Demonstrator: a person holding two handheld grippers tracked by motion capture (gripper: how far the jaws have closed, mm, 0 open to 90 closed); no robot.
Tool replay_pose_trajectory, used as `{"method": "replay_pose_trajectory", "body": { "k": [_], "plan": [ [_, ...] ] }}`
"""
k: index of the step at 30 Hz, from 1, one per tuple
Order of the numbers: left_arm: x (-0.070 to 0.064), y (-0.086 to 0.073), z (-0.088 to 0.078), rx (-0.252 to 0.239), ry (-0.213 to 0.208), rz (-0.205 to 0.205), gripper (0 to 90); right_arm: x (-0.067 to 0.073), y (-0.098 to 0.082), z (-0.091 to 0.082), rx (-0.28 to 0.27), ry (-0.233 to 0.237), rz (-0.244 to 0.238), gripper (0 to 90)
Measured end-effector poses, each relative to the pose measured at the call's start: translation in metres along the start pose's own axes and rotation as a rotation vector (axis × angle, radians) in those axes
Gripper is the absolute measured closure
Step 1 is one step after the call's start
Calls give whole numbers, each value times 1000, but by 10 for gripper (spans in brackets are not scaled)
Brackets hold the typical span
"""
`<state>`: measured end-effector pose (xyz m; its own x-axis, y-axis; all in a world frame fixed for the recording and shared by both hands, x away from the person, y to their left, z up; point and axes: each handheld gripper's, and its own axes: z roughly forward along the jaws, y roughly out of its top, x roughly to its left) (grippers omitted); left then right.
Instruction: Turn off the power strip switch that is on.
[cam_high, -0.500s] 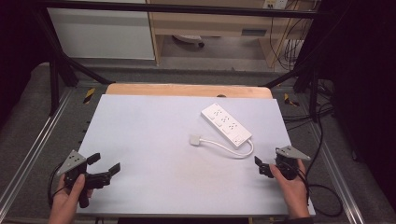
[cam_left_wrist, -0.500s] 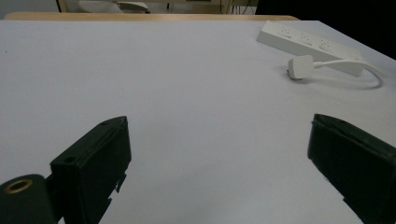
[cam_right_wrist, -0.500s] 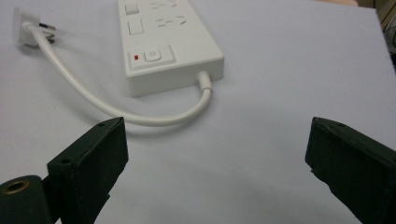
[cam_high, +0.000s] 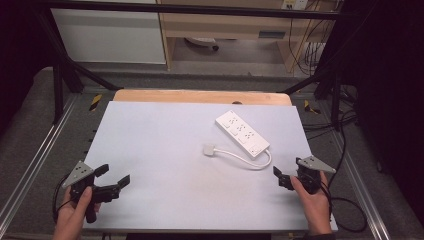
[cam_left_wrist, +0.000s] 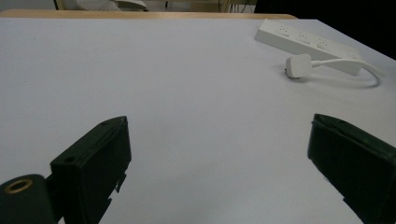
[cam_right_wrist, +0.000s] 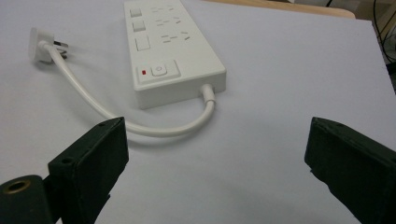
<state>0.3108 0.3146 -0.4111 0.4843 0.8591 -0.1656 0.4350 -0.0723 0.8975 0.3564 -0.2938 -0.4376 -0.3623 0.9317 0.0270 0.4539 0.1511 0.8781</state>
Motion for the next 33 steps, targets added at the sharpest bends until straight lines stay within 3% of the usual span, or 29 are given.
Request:
{"method": "replay_pose_trajectory", "body": {
  "k": [5,10,16,24,29,33],
  "plan": [
    [1,-1,0,5,2,-1,62,1,3,-1,-20,-27,-12,48],
    [0,0,0,-2,-4,-4,62,-1,4,-4,-35,-31,11,45],
    [-1,0,1,1,-14,-1,62,1,9,-8,-49,-13,28,34],
    [-1,0,1,7,-28,-5,63,7,18,-10,-46,9,11,43],
    [-1,0,1,2,-30,-2,64,10,22,-12,-44,57,70,37],
    [-1,0,1,6,-38,5,65,14,27,-12,-41,46,50,34]
  ]
}}
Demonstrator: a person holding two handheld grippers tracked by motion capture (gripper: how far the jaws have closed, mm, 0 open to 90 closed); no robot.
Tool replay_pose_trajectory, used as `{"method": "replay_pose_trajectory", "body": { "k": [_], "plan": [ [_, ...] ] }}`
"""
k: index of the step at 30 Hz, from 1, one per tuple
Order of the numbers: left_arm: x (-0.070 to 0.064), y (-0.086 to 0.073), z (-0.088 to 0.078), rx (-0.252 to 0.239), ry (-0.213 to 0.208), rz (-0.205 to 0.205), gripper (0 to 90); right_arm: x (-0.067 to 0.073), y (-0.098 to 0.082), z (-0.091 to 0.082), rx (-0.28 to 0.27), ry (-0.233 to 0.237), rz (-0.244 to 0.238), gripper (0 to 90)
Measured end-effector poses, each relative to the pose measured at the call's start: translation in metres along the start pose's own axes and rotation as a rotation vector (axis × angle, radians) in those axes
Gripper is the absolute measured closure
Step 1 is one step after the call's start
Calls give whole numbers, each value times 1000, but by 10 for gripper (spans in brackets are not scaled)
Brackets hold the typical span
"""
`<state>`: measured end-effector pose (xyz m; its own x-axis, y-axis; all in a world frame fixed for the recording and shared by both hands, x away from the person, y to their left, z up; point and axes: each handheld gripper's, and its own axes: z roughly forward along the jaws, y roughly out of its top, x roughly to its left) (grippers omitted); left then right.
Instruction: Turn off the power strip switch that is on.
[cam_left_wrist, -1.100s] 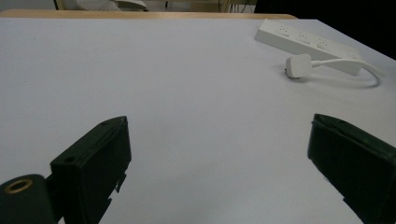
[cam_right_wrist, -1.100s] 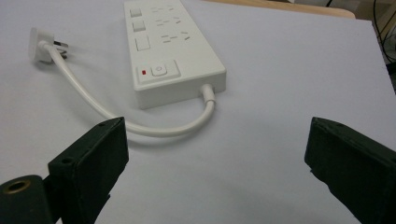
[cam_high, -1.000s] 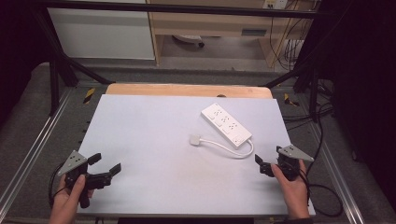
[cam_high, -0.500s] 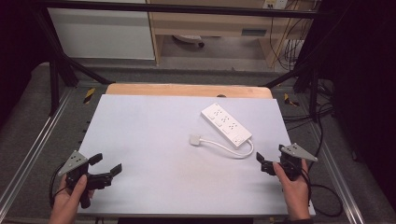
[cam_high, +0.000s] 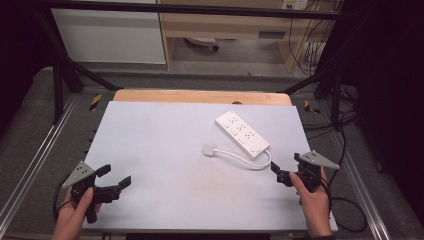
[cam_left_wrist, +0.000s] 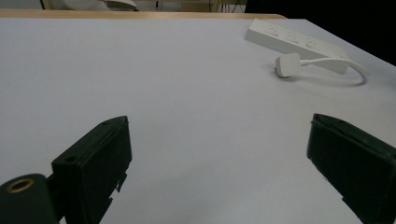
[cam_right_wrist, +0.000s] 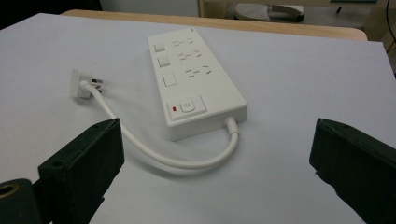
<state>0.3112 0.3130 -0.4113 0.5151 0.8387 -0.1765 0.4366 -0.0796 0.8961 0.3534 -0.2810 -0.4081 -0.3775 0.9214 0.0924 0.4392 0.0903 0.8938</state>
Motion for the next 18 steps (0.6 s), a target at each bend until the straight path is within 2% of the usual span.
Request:
{"method": "replay_pose_trajectory", "body": {
  "k": [10,18],
  "plan": [
    [0,-1,2,11,3,-5,65,6,10,5,16,-2,-18,27],
    [4,-2,-1,7,18,-16,64,4,22,14,0,-6,-25,30]
  ]
}}
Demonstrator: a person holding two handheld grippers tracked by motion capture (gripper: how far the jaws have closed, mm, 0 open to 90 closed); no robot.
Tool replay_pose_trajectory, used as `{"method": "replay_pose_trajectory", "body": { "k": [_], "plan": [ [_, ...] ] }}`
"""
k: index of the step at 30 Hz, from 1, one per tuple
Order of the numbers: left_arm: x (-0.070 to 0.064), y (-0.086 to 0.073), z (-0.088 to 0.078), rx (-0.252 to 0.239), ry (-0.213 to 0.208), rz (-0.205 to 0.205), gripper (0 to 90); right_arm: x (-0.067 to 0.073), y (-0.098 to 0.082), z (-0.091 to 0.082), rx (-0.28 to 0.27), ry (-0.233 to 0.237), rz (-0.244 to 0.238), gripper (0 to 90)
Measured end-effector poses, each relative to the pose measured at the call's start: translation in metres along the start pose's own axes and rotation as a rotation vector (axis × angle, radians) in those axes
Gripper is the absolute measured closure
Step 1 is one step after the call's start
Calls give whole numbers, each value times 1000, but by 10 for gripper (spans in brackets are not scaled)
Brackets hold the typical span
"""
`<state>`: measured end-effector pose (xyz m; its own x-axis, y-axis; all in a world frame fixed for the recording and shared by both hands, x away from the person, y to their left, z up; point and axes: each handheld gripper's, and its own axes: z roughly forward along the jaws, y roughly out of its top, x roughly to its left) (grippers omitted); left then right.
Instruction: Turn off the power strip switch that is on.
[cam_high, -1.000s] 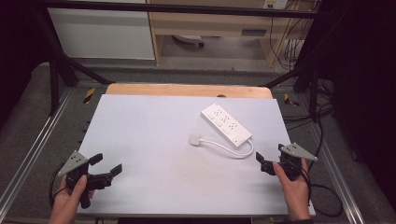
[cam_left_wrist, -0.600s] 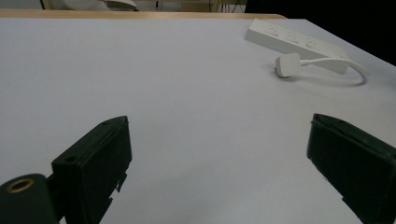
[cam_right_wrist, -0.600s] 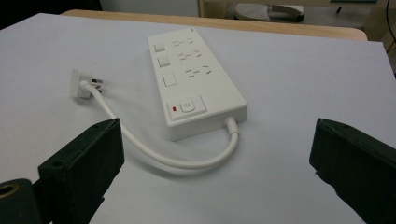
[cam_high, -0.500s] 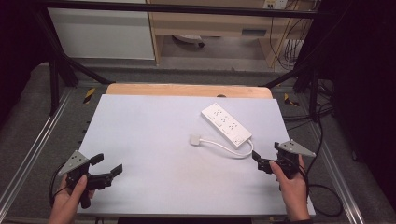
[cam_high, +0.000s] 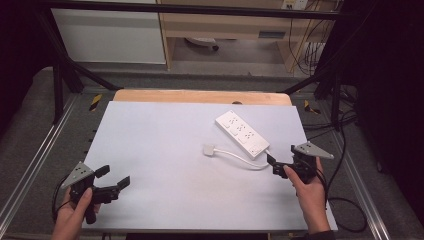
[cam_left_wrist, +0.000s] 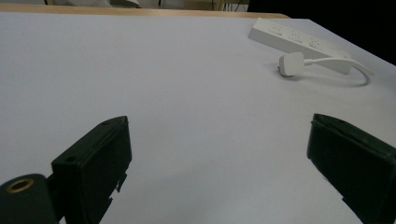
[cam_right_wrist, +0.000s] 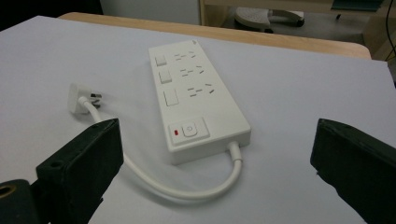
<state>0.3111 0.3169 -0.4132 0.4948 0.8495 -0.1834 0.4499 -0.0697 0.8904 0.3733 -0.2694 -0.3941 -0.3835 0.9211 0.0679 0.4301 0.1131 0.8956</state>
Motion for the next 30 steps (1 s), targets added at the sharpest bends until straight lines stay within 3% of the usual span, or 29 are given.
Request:
{"method": "replay_pose_trajectory", "body": {
  "k": [8,13,22,30],
  "plan": [
    [0,0,0,-1,3,6,62,-1,16,6,2,7,-16,39],
    [0,0,1,3,4,0,60,-6,22,8,-18,6,33,42],
    [-1,-1,2,14,5,4,60,-10,24,17,-9,-29,36,49],
    [-1,-1,3,16,2,8,60,-11,34,24,11,-35,6,67]
  ]
}}
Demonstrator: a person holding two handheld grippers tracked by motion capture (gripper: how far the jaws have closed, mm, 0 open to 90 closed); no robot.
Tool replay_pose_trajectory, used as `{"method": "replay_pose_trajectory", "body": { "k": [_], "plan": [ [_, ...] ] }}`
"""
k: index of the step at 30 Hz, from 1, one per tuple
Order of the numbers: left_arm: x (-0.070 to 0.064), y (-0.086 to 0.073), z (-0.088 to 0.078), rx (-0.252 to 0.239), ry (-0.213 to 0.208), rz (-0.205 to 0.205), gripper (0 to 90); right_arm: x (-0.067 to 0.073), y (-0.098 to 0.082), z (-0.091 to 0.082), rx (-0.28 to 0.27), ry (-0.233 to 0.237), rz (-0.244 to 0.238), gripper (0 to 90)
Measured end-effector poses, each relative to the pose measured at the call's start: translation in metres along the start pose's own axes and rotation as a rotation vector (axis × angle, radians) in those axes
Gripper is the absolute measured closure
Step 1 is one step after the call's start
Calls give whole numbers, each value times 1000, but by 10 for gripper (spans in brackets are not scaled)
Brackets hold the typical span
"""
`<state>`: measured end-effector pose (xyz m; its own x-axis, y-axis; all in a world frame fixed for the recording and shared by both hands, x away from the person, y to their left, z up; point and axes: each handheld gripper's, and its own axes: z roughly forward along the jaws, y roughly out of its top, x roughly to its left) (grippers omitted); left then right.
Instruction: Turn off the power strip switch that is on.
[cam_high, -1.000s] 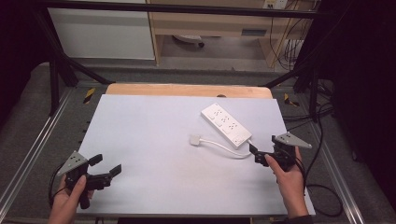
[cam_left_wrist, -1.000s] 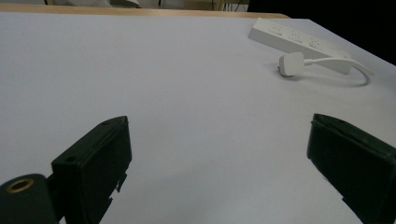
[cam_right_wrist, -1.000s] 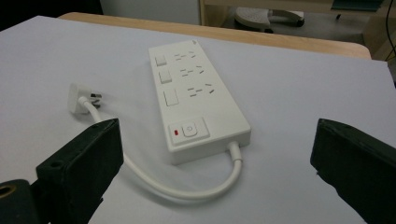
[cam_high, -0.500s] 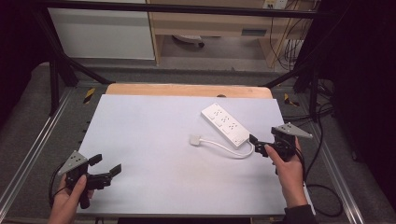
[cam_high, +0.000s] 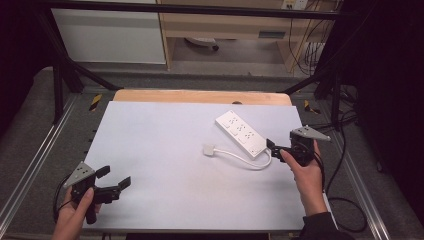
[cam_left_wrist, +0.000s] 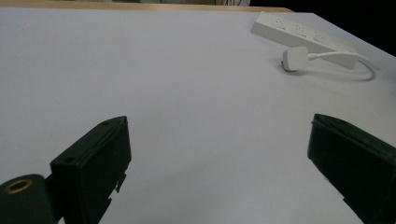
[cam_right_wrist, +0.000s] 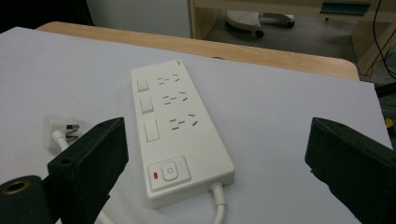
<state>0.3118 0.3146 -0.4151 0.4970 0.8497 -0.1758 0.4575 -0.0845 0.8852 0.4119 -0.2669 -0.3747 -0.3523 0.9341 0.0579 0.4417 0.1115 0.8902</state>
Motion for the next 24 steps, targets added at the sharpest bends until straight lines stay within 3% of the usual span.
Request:
{"method": "replay_pose_trajectory", "body": {
  "k": [11,21,24],
  "plan": [
    [-1,0,0,3,-4,10,60,0,13,11,33,16,-7,112],
    [-1,0,0,3,-5,13,60,0,23,18,20,10,-38,256],
    [-1,0,1,4,-3,10,60,2,25,19,3,3,-46,351]
  ]
}}
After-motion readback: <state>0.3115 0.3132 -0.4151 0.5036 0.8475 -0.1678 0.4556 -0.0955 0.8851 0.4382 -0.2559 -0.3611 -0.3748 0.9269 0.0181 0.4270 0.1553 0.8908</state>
